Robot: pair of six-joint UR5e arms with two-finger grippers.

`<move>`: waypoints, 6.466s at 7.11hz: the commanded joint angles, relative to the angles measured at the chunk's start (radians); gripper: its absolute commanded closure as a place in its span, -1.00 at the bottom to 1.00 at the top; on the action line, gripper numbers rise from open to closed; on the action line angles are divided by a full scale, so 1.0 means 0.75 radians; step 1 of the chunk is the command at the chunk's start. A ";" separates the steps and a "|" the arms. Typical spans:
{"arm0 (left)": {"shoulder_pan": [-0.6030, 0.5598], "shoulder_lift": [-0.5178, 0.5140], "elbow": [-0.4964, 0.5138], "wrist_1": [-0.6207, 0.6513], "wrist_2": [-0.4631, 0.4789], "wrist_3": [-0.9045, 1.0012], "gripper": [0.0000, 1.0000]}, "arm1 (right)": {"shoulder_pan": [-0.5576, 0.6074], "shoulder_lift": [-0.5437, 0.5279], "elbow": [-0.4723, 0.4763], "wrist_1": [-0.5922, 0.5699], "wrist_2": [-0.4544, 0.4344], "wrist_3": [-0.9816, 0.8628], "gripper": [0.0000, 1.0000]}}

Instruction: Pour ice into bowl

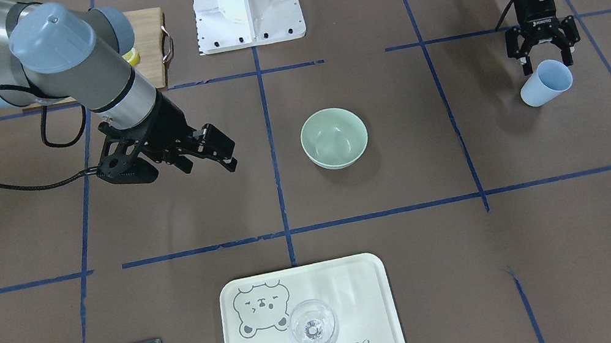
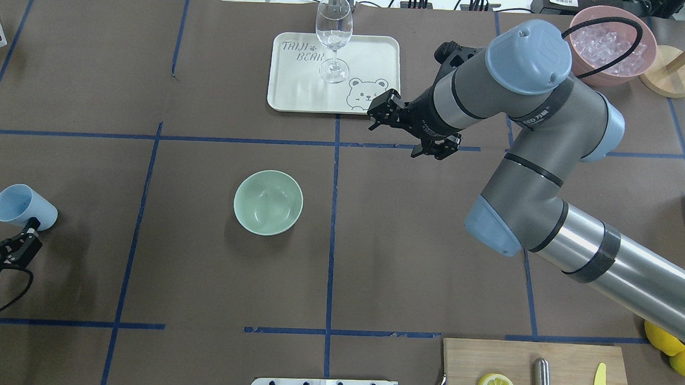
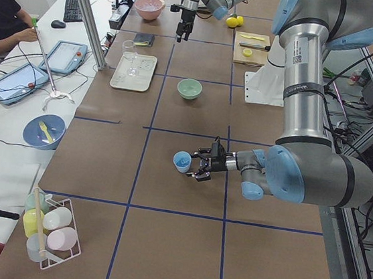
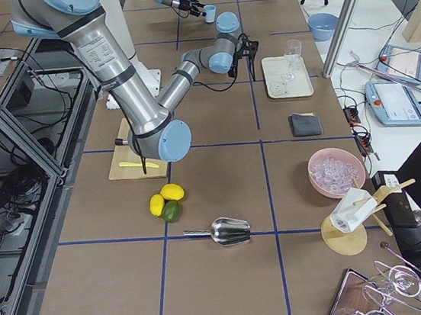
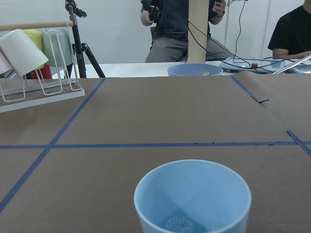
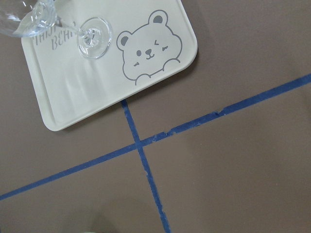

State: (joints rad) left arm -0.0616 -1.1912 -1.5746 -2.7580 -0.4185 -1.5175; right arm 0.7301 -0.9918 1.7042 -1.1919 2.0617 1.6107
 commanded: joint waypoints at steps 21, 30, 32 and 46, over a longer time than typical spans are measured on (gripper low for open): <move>-0.153 -0.205 0.181 -0.004 -0.084 0.080 -0.69 | 0.016 0.003 -0.010 0.000 0.000 -0.037 -1.00; -0.345 -0.600 0.026 -0.438 -0.248 1.327 1.00 | 0.090 -0.031 -0.008 0.002 0.025 -0.139 -1.00; -0.337 -0.708 -0.111 -0.147 -0.242 1.330 1.00 | 0.106 -0.052 -0.008 0.002 0.027 -0.151 -1.00; -0.176 -1.003 -0.295 1.263 -0.082 2.609 1.00 | 0.178 -0.234 -0.006 0.002 0.029 -0.264 -1.00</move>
State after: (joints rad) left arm -0.1990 -1.9272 -1.7918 -1.8894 -0.4952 0.3532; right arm 0.8636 -1.1661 1.6985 -1.1903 2.0808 1.4098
